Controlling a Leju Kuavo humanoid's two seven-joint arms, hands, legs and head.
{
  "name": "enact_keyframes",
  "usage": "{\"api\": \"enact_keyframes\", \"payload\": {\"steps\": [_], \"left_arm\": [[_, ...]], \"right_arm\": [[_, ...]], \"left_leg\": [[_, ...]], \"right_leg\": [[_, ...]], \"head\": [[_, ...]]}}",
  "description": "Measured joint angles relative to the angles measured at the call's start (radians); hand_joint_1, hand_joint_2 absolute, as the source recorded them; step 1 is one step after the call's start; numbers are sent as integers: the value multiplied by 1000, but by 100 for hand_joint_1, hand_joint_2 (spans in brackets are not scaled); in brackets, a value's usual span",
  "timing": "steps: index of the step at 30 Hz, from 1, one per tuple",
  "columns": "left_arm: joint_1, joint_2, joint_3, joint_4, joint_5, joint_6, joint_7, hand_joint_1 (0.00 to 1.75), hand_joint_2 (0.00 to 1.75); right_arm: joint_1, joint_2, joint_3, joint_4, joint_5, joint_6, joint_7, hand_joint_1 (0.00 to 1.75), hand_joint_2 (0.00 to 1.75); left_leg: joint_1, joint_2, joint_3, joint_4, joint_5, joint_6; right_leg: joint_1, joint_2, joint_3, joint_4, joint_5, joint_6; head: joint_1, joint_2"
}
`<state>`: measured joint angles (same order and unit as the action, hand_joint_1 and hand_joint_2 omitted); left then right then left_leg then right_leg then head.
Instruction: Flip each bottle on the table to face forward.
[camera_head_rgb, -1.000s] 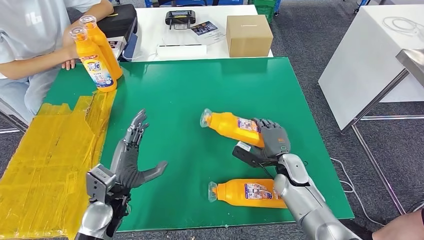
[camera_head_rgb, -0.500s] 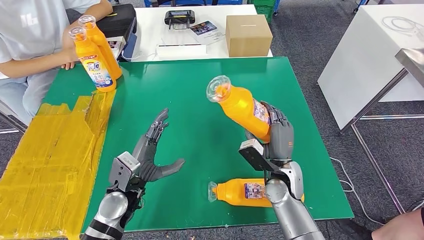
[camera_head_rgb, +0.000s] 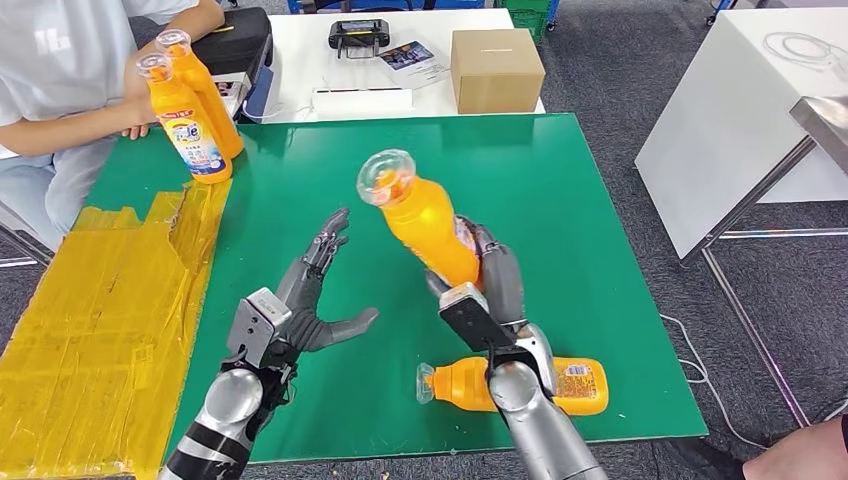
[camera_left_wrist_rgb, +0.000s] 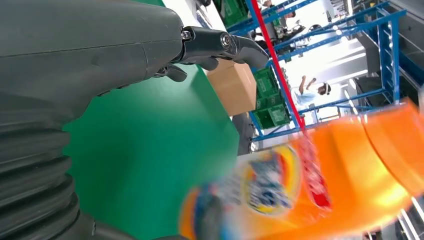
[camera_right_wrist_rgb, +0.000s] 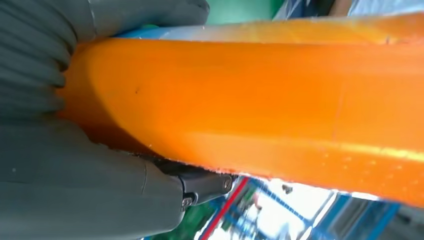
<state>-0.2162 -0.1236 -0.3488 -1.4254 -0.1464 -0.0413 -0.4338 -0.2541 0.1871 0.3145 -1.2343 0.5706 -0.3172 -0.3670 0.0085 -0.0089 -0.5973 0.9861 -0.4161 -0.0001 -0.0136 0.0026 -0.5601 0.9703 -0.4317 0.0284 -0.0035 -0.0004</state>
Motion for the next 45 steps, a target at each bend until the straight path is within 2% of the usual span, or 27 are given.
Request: {"api": "enact_keyframes", "payload": {"steps": [7, 17, 25, 29, 30, 45], "left_arm": [[-23, -1, -16, 7, 16, -10, 7, 0, 175], [-48, -2, -14, 24, 64, -25, 16, 0, 175], [-50, -2, -10, 40, 112, -39, 18, 1, 175], [-50, -3, -3, 45, 139, -38, 21, 170, 175], [-49, -5, -1, 46, 144, -38, 21, 175, 175], [-46, -9, 9, 48, 171, -20, 10, 175, 175]], "right_arm": [[-40, 58, 93, 123, -11, 33, -3, 168, 175], [-72, 102, 167, 232, 6, 40, -5, 169, 175], [-92, 115, 189, 287, 2, 25, -6, 170, 175], [-98, 116, 198, 303, 0, 14, -6, 171, 175], [-99, 116, 200, 306, 0, 12, -6, 171, 175], [-103, 118, 211, 325, -15, -5, -18, 172, 175]], "left_leg": [[1, 0, 0, 0, 0, 0], [0, 0, -1, 0, 0, 0], [0, 0, -1, 0, 0, 0], [0, 0, -1, 0, 0, 0], [0, 0, -1, 0, 0, 0], [0, 0, -1, 0, 0, 0]], "right_leg": [[1, 0, 0, 0, 0, 0], [0, 0, -1, 0, 0, 0], [0, 0, -1, 0, 0, 0], [0, 0, -1, 0, 0, 0], [0, 0, -1, 0, 0, 0], [0, 0, -1, 0, 0, 0]], "head": [[0, 0], [0, 0], [0, 0], [0, 0], [0, 0], [0, 0]]}}
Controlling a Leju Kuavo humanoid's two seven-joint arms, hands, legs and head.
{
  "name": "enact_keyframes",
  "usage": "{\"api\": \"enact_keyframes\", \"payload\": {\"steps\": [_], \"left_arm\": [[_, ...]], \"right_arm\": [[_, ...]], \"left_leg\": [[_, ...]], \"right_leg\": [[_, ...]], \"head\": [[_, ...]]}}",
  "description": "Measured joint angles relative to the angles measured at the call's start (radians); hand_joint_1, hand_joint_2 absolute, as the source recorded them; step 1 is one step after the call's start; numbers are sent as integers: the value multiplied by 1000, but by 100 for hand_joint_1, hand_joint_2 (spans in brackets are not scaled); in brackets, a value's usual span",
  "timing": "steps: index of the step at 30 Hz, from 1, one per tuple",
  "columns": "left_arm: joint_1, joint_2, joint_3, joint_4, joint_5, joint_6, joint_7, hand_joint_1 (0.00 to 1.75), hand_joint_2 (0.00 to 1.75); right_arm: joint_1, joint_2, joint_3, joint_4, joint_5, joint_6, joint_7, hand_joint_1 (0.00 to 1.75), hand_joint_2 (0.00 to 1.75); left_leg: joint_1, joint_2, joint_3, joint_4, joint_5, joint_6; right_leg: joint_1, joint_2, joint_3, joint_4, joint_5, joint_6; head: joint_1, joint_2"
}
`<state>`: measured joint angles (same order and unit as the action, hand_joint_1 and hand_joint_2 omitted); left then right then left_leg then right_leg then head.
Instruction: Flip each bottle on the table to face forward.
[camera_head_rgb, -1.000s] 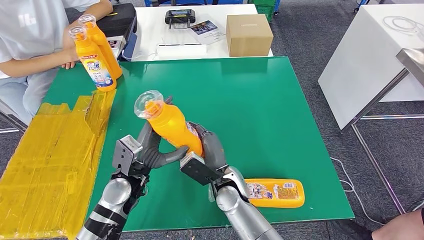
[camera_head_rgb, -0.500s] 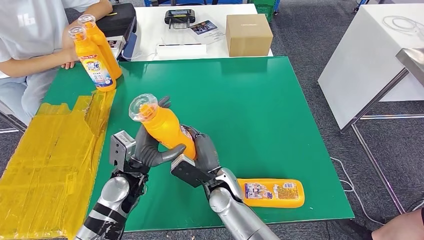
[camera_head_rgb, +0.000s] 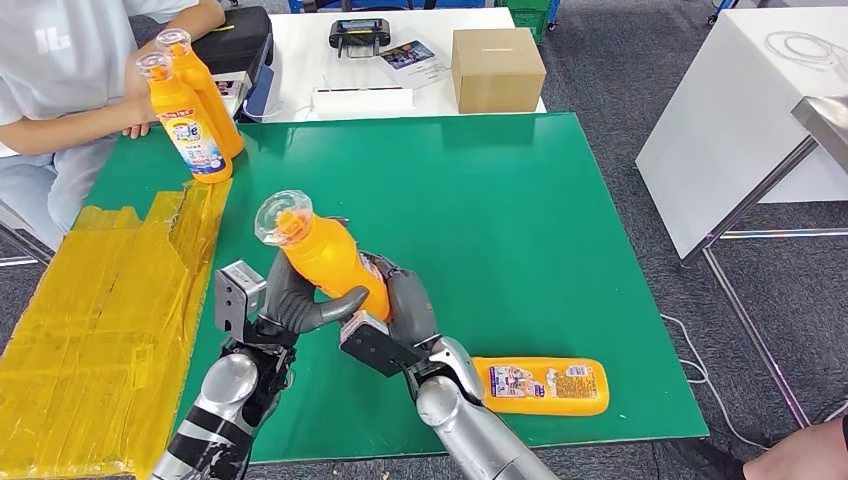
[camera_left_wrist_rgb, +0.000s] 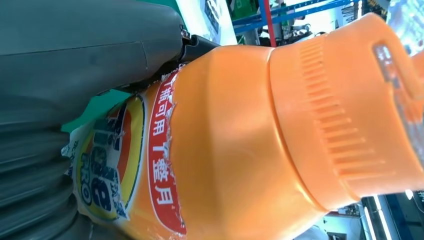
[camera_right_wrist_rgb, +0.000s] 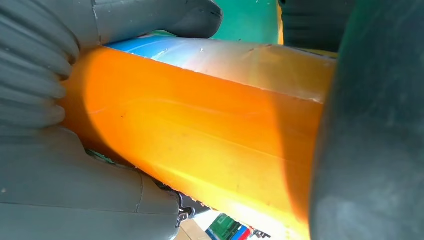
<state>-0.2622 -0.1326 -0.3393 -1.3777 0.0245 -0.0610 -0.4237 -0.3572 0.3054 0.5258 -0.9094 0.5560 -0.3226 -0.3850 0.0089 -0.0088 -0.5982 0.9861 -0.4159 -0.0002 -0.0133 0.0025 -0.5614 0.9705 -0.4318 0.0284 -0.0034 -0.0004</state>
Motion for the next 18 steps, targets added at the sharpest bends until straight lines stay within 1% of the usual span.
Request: {"api": "enact_keyframes", "payload": {"steps": [1, 2, 3, 5, 6, 9, 12, 14, 16, 18], "left_arm": [[0, 0, 1, 0, -2, 6, -2, 175, 175], [1, 0, 1, 0, -7, 15, -5, 175, 175], [2, 0, 1, -1, -18, 30, -10, 175, 175], [7, 0, 1, -7, -61, 76, -28, 175, 175], [11, 0, 1, -14, -97, 113, -39, 175, 175], [20, 2, 7, -46, -216, 245, -64, 175, 175], [19, 8, 26, -73, -273, 317, -66, 175, 175], [19, 12, 37, -82, -340, 373, -60, 175, 175], [19, 19, 52, -85, -448, 458, -42, 175, 175], [19, 34, 77, -85, -602, 563, -14, 175, 175]], "right_arm": [[0, 0, 1, 0, 0, -3, -1, 168, 175], [0, 0, 1, 0, 0, -6, -2, 128, 175], [1, 0, 1, 0, 0, -11, -3, 85, 175], [1, 0, 1, -2, 0, -19, -5, 3, 175], [2, 0, 1, -6, 1, -22, -5, 0, 175], [15, -5, 1, -32, 3, -27, -5, 0, 175], [32, -15, 0, -60, 4, -28, -2, 0, 175], [42, -20, 0, -79, 10, -32, 2, 0, 175], [54, -27, -1, -112, 21, -39, 6, 0, 175], [73, -38, -1, -162, 31, -44, 11, 0, 175]], "left_leg": [[0, 0, 0, 0, 0, 0], [0, 0, 0, 0, 0, 0], [0, 0, 0, 0, 0, 0], [0, 0, 0, 0, 0, 0], [0, 0, 0, 0, 0, 0], [0, 0, 0, 0, 0, 0], [0, 0, 0, 0, 0, 0], [0, 0, 0, 0, 0, 0], [0, 0, 0, 0, 0, 0], [0, 0, 0, 0, 0, 0]], "right_leg": [[0, 0, 0, 0, 0, 0], [0, 0, 0, 0, 0, 0], [0, 0, 0, 0, 0, 0], [0, 0, 0, 0, 0, 0], [0, 0, 0, 0, 0, 0], [0, 0, 0, 0, 0, 0], [0, 0, 0, 0, 0, 0], [0, 0, 0, 0, 0, 0], [0, 0, 0, 0, 0, 0], [0, 1, 0, 0, 0, 0]], "head": [[0, 0], [0, 0], [0, 0], [0, 0], [0, 0], [0, 0], [0, 0], [0, 0], [0, 0], [0, 0]]}}
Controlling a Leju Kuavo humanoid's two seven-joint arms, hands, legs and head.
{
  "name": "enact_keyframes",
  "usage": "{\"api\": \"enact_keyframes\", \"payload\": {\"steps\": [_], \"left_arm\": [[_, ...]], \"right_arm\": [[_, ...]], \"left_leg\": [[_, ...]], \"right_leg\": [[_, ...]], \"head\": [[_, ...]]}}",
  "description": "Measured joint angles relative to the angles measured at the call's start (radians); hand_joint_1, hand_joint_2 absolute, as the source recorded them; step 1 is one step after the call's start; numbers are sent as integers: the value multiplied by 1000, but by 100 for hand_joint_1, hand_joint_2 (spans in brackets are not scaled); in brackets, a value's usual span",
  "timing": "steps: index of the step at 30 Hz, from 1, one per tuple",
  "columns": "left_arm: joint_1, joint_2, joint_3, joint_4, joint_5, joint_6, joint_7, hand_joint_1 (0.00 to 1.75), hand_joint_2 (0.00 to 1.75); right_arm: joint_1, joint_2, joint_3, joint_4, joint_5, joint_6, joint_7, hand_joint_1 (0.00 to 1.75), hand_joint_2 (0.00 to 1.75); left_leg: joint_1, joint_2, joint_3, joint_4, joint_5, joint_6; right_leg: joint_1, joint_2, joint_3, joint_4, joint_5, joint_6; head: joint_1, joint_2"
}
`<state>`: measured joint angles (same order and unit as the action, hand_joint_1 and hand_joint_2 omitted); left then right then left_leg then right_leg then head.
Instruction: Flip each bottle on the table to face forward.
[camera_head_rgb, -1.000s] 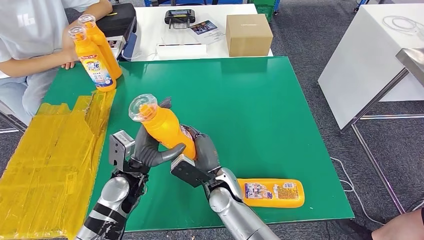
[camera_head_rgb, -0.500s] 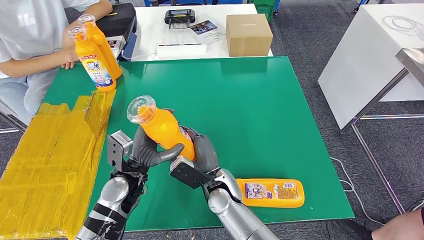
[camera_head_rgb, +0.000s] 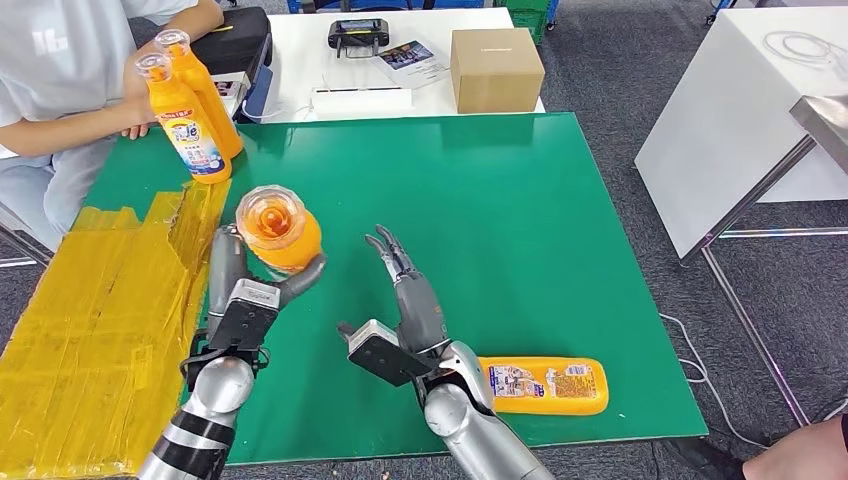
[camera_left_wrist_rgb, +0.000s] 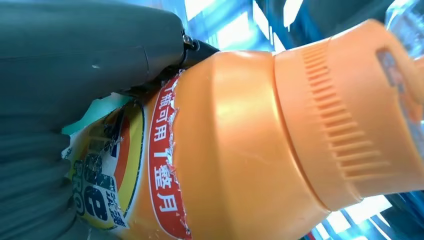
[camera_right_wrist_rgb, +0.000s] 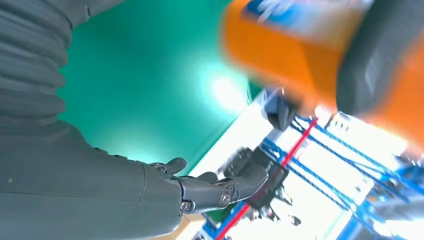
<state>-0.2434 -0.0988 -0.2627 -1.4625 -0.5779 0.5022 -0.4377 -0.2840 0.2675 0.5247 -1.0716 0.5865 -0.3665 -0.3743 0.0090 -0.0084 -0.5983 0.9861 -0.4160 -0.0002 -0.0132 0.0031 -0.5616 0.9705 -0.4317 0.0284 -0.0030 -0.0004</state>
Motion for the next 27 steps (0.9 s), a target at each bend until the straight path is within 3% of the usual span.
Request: {"api": "enact_keyframes", "payload": {"steps": [3, 5, 10, 14, 20, 27], "left_arm": [[3, 36, 46, 6, -275, 135, 55, 175, 175], [11, 68, 77, 17, -429, 173, 99, 175, 175], [34, 127, 131, 47, -561, 191, 152, 175, 175], [42, 191, 162, 110, -768, 171, 265, 175, 175], [58, 317, 229, 254, -764, 153, 269, 175, 175], [70, 377, 263, 376, -852, 188, 249, 175, 175]], "right_arm": [[29, -22, -1, -86, 6, -4, 6, 0, 175], [44, -38, -3, -136, 7, -8, 9, 0, 175], [72, -70, -13, -218, 6, -15, 11, 0, 175], [93, -91, -27, -275, -22, -22, 0, 0, 175], [125, -135, -69, -362, -83, 2, -21, 0, 175], [126, -160, -92, -393, -135, 26, -48, 0, 175]], "left_leg": [[0, 0, 0, 0, 0, 0], [0, 0, 0, 0, 0, 0], [0, 1, 0, 0, 0, 0], [0, 2, 0, 0, 0, 0], [1, 4, 0, 0, 0, 0], [1, 4, -1, -1, 0, 0]], "right_leg": [[0, 0, 0, 0, 0, 0], [0, 0, 0, 0, 0, 0], [0, 1, -1, 0, 0, 0], [0, 2, -1, 0, 0, 0], [1, 4, -2, 0, 0, 0], [1, 4, -2, 0, 0, -1]], "head": [[0, 0], [0, 0], [0, 0], [0, 0], [0, 0], [0, 0]]}}
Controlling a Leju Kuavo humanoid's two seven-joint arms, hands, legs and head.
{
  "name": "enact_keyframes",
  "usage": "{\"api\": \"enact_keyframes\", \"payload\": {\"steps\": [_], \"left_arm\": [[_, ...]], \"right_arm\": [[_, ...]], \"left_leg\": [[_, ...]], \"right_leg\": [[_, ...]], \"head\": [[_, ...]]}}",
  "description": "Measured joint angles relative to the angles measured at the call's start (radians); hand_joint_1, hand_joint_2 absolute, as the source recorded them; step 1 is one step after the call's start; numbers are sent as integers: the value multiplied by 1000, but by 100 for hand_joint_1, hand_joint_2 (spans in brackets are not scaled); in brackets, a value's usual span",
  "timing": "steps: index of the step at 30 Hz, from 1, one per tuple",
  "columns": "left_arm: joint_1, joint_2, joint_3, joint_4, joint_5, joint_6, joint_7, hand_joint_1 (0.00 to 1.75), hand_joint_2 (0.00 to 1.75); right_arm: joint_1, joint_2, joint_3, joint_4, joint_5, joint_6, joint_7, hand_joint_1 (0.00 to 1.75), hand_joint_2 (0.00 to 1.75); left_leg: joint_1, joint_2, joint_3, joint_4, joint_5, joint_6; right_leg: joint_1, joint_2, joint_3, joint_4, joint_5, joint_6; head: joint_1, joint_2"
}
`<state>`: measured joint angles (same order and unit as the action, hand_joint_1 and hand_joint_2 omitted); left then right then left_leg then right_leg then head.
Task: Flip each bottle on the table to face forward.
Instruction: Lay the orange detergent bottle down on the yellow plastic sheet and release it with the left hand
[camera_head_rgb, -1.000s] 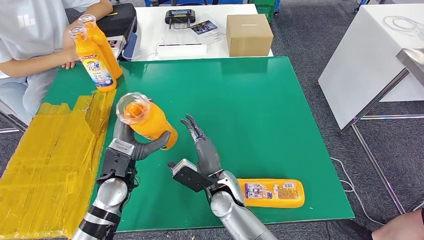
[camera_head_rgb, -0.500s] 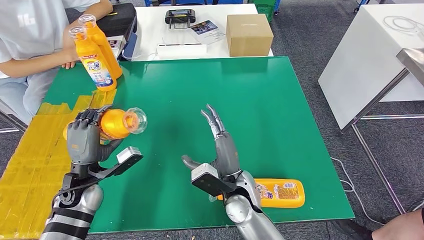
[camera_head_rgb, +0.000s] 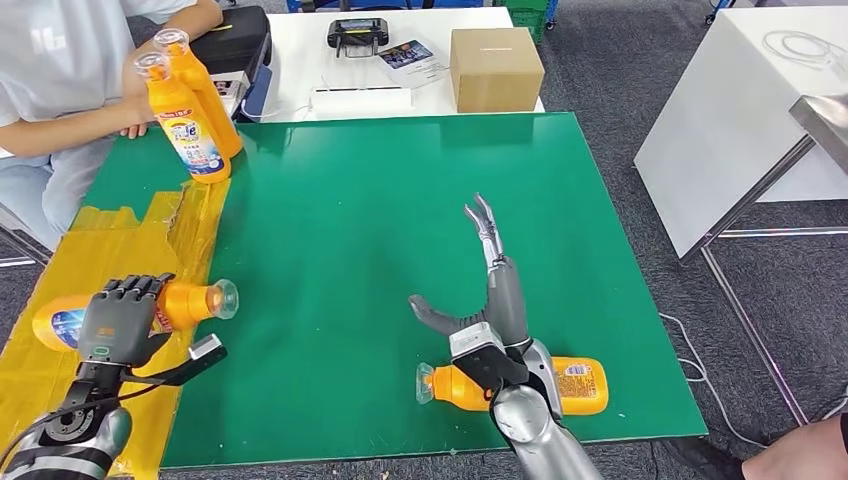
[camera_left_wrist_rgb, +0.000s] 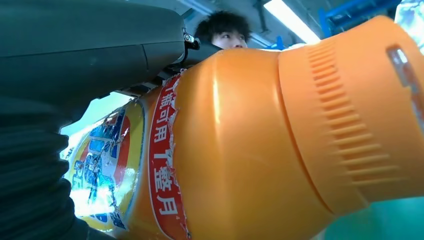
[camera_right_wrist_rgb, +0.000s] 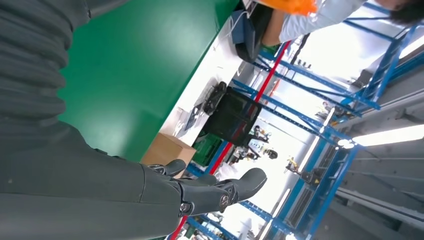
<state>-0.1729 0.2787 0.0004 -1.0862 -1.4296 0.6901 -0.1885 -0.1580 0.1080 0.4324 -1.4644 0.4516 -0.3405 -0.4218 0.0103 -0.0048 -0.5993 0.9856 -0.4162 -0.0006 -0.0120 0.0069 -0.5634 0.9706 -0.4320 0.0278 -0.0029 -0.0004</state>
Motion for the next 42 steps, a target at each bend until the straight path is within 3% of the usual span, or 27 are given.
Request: {"api": "enact_keyframes", "payload": {"steps": [8, 12, 24, 42], "left_arm": [[-9, 18, 7, 83, -51, 6, -25, 175, 175], [-26, 17, 3, 120, -46, 6, -50, 1, 175], [-47, -21, 3, 143, -23, 7, -91, 0, 175], [-57, -41, 6, 181, 20, 8, -134, 0, 175]], "right_arm": [[-14, -5, 2, 4, -9, 15, -4, 0, 175], [-26, -5, 9, 16, -15, 23, -6, 0, 175], [-48, -5, 36, 52, -22, 30, -11, 0, 175], [-55, -5, 38, 81, -24, 32, -12, 0, 175]], "left_leg": [[0, 0, 0, 0, 0, 0], [0, 0, 0, 0, 0, 0], [0, 0, 0, 0, 0, 0], [0, 0, 0, 0, 0, 0]], "right_leg": [[0, 0, 0, 0, 0, 0], [0, 0, 0, 0, 0, 0], [0, 0, 0, 0, 0, 0], [0, 0, 0, 0, 0, 0]], "head": [[0, 0], [0, 0], [0, 0], [0, 0]]}}
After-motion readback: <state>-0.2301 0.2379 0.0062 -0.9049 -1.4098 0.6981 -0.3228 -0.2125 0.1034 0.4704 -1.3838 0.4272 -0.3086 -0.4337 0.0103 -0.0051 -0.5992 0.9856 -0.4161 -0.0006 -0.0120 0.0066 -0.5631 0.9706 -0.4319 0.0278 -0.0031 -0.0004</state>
